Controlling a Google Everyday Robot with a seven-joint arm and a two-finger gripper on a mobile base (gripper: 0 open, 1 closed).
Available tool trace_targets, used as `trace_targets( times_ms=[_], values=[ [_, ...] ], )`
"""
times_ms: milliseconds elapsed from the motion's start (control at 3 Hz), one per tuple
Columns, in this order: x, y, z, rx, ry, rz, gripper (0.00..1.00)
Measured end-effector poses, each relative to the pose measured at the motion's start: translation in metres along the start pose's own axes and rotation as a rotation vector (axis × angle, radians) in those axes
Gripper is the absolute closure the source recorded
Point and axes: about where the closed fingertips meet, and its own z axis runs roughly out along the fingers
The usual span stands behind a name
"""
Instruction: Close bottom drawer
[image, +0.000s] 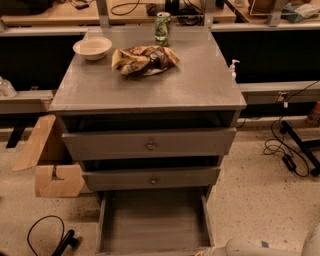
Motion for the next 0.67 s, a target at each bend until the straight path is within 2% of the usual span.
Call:
trace_targets(
  times_ms=[333, 667],
  values=[
    [0.0206, -0.0102, 0.0296, -0.018, -0.027, 0.017, 1.00],
    [0.0214, -0.0082, 0.0294, -0.019, -0.028, 0.017, 1.00]
  ],
)
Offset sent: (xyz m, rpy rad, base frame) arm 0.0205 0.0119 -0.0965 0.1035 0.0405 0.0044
